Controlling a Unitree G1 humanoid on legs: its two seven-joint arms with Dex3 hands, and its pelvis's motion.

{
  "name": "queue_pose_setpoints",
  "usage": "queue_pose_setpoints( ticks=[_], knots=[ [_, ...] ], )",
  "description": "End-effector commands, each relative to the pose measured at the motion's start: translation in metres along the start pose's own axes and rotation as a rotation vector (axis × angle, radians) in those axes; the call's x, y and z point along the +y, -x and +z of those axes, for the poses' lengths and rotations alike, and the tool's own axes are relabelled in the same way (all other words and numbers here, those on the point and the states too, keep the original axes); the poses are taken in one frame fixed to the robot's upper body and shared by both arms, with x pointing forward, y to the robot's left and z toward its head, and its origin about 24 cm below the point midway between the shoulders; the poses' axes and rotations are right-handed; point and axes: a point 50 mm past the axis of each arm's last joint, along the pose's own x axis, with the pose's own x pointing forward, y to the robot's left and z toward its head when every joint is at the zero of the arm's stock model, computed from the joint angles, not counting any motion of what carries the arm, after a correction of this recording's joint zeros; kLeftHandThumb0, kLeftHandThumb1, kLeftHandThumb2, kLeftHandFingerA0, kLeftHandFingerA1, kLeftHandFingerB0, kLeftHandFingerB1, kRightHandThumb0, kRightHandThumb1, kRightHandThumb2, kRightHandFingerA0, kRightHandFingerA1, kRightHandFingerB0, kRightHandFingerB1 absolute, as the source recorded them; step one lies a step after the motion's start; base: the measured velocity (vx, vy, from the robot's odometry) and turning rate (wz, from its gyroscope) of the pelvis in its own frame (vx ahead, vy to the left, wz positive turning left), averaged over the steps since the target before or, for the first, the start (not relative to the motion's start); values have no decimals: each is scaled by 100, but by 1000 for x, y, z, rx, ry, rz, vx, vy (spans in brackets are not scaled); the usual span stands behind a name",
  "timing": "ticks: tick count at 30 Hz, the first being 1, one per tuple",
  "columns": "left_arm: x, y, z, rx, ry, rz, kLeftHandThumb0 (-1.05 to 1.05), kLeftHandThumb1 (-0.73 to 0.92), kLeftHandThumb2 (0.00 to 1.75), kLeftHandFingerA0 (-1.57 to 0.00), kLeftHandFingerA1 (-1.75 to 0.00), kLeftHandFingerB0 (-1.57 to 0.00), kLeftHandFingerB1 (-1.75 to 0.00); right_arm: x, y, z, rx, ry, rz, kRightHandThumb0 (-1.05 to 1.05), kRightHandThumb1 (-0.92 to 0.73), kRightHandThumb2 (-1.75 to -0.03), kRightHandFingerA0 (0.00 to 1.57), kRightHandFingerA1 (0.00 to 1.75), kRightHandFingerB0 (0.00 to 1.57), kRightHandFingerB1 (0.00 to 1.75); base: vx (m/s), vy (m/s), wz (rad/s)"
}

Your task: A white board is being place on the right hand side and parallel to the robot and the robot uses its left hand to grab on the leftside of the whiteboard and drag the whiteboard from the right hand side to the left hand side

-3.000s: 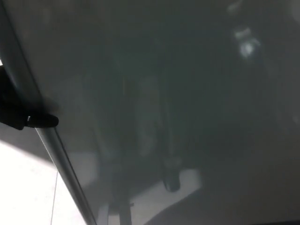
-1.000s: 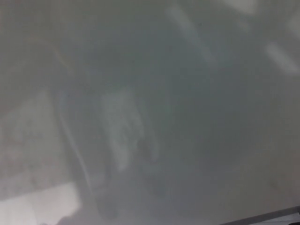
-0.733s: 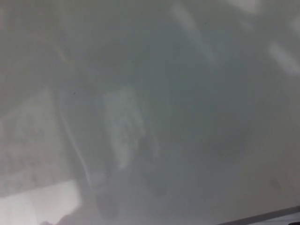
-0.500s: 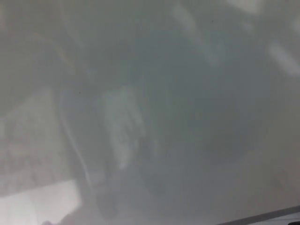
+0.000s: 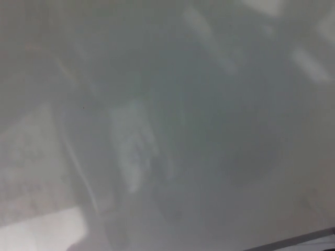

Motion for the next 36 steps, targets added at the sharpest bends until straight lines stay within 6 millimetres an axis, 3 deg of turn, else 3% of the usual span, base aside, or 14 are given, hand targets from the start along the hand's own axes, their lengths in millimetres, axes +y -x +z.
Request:
queue_pose_setpoints(
  ticks=[1, 2, 4, 5, 8, 9, 12, 13, 18, 24, 25, 29, 30, 36],
  knots=[
    [6, 30, -22, -70, 82, 205, -79, 60, 86, 0, -3, 0, -2, -1, 5, -7, 18, -15, -5, -56, -65, -76, 98, 88, 55, 64, 0, 0, 0],
    [6, 34, -26, -64, 94, 215, -58, 76, 62, 0, 0, 0, 0, 0, 5, -7, 18, -15, -6, -57, -65, -75, 98, 87, 54, 63, 0, 0, 0],
    [7, 44, -39, -27, 133, 250, -61, 69, 61, 0, -2, 0, -1, 0, 5, -7, 17, -5, -7, -57, -65, -74, 97, 86, 54, 64, 0, 0, 0],
    [5, 49, -45, -8, 139, 250, -76, 54, 84, 0, -6, 0, -8, 1, 6, -8, 23, -10, -5, -55, -65, -74, 98, 86, 55, 64, 0, 0, 0],
    [2, 57, -53, 12, 153, 250, -74, 53, 82, 0, -8, 0, -8, 2, 7, -11, 32, -13, -1, -56, -65, -74, 98, 85, 55, 64, 0, 0, 0],
    [-2, 64, -67, 46, 152, 287, -58, 60, 76, 0, -8, 0, -3, 3, 8, -12, 37, -11, -3, -56, -65, -74, 97, 85, 55, 64, 0, 0, 0],
    [-11, 77, -91, 93, 209, 299, -61, 66, 69, 0, -5, 0, -4, 4, 10, -15, 46, -12, 4, -56, -65, -72, 96, 86, 55, 64, 0, 0, 0],
    [-15, 81, -99, 113, 222, 304, -75, 55, 87, 0, -11, 0, -12, 6, 10, -15, 46, -10, 7, -57, -66, -72, 96, 86, 55, 63, 0, 0, 0],
    [-41, 97, -137, 201, 360, 265, -75, 54, 85, 0, -11, 0, -10, 6, 12, -18, 58, 4, -2, -57, -64, -73, 100, 85, 54, 63, 0, 0, 0],
    [-69, 114, -157, 318, 330, 208, -77, 66, 93, 0, -8, 0, -7, 5, 12, -18, 52, 4, 9, -56, -65, -73, 96, 85, 54, 64, 0, 0, 0],
    [-73, 113, -166, 371, 349, 206, -77, 75, 101, 0, -13, 0, -11, 4, 15, -21, 58, 0, 3, -55, -65, -72, 96, 84, 55, 64, 0, 0, 0],
    [-88, 117, -172, 391, 410, 171, -76, 69, 92, 0, -14, 0, -3, 5, 16, -22, 65, -10, 4, -55, -65, -73, 95, 86, 54, 65, 3, -2, 2],
    [-94, 114, -176, 444, 373, 159, -79, 83, 103, 0, -10, 0, -2, 5, 16, -23, 66, -15, 5, -53, -64, -75, 95, 86, 54, 64, 0, 0, 0],
    [-104, 110, -191, 548, 240, 116, -75, 75, 93, 0, -1, 0, 0, 7, 19, -24, 57, -19, 4, -54, -63, -75, 96, 88, 55, 65, 0, 0, 0]
  ],
)
